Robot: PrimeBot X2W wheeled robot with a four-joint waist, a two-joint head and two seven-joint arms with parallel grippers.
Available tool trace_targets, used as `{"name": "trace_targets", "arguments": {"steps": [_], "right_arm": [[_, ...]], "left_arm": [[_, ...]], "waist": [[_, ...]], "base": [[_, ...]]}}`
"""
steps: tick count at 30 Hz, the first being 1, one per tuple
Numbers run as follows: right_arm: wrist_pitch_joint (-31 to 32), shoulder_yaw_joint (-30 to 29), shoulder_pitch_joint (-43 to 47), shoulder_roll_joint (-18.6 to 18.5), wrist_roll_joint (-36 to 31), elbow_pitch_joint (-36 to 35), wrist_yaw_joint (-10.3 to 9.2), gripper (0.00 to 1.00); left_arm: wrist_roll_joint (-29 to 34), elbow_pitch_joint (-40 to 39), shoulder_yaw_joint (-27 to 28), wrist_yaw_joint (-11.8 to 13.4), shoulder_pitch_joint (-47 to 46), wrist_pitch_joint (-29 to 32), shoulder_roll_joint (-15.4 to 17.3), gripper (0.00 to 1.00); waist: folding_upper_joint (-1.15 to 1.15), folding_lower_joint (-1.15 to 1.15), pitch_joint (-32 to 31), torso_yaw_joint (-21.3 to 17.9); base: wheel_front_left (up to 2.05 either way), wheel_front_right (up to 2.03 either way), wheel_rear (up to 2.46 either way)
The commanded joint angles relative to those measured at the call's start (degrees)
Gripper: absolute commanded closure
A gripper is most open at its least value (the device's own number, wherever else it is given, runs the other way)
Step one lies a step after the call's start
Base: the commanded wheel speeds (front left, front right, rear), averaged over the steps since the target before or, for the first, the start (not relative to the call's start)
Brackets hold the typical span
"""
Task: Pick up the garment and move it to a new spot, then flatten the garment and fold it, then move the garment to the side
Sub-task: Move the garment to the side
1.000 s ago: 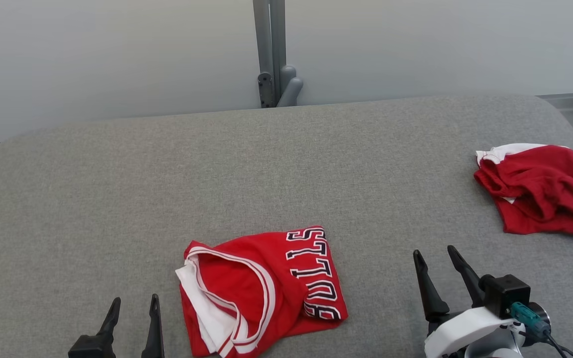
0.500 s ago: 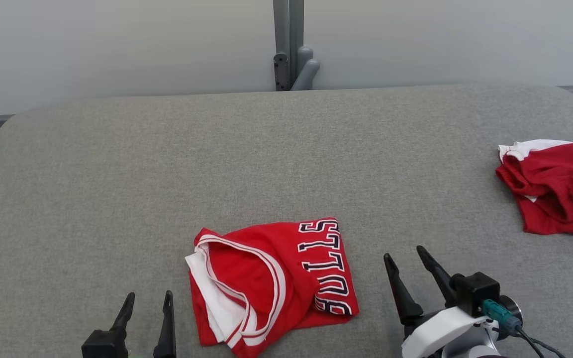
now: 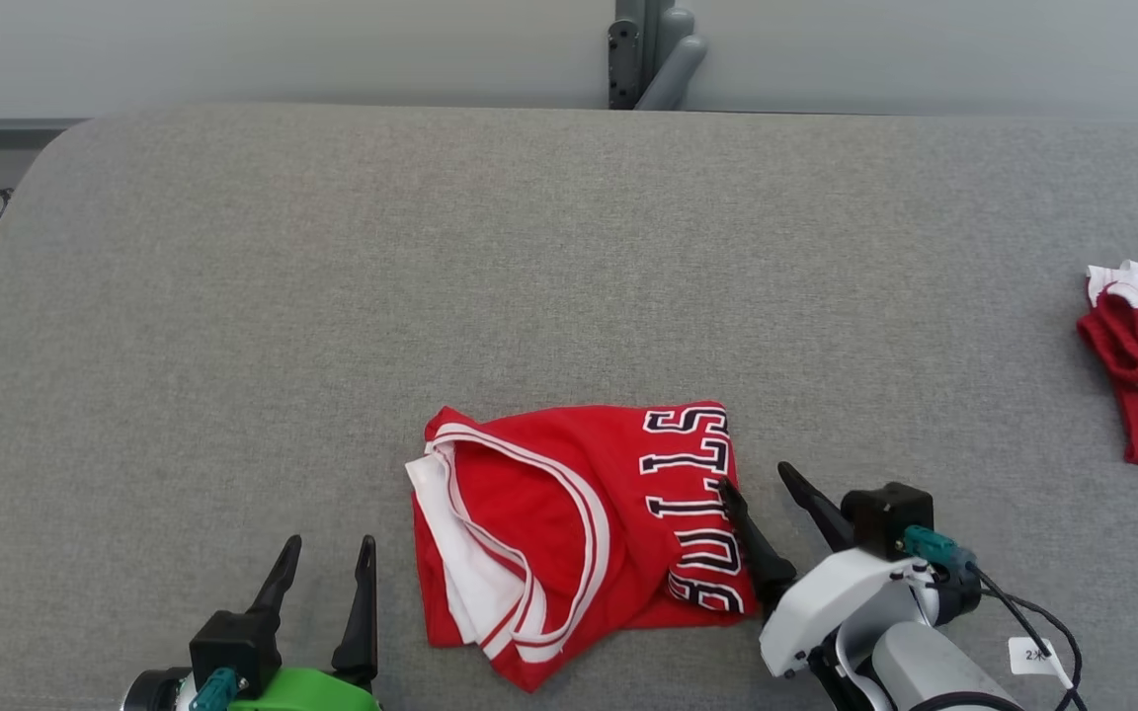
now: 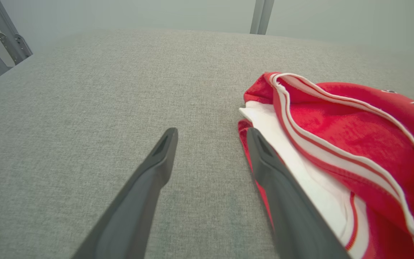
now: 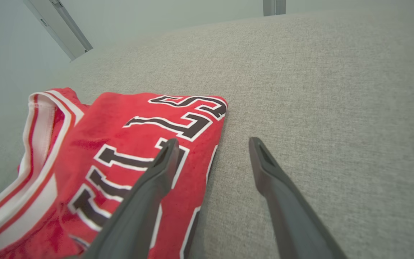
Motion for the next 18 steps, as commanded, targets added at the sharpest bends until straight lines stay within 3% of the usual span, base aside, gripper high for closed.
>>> {"name": "trace_targets", "arguments": {"steps": [1, 11, 12, 13, 18], "right_arm": [[-0.1, 0.6, -1.7, 0.2, 2.1, 1.7, -0.01, 0.0], [0.3, 8.1, -7.9, -0.2, 8.7, 16.6, -0.06, 0.01], [0.5, 8.8, -8.1, -0.2, 9.1, 17.3, -0.06, 0.73], [0.5, 9.6, -8.4, -0.1, 9.2, 17.9, -0.05, 1.0], [-0.1, 7.7, -11.1, -2.0, 7.8, 11.8, -0.05, 1.0]], "left_arm": [[0.1, 0.1, 0.0, -0.2, -1.2, 0.1, 0.2, 0.0], [-0.9, 0.4, -0.4, -0.4, -1.8, 0.1, 0.2, 0.0], [-1.0, 0.4, -0.3, -0.4, -1.8, 0.1, 0.2, 0.0], [-1.0, 0.4, -0.4, -0.4, -1.7, 0.1, 0.2, 0.0], [-1.6, 0.2, -0.3, -0.4, -1.6, 0.1, 0.2, 0.0]], "waist": [[0.0, 0.0, 1.7, 1.9], [0.0, 0.0, 2.7, 4.6], [0.0, 0.0, 2.7, 4.7], [0.0, 0.0, 2.7, 4.8], [0.0, 0.0, 2.5, 4.5]], "base": [[0.0, 0.0, 0.0], [0.0, 0.0, 0.0], [0.0, 0.0, 0.0], [0.0, 0.0, 0.0], [0.0, 0.0, 0.0]]}}
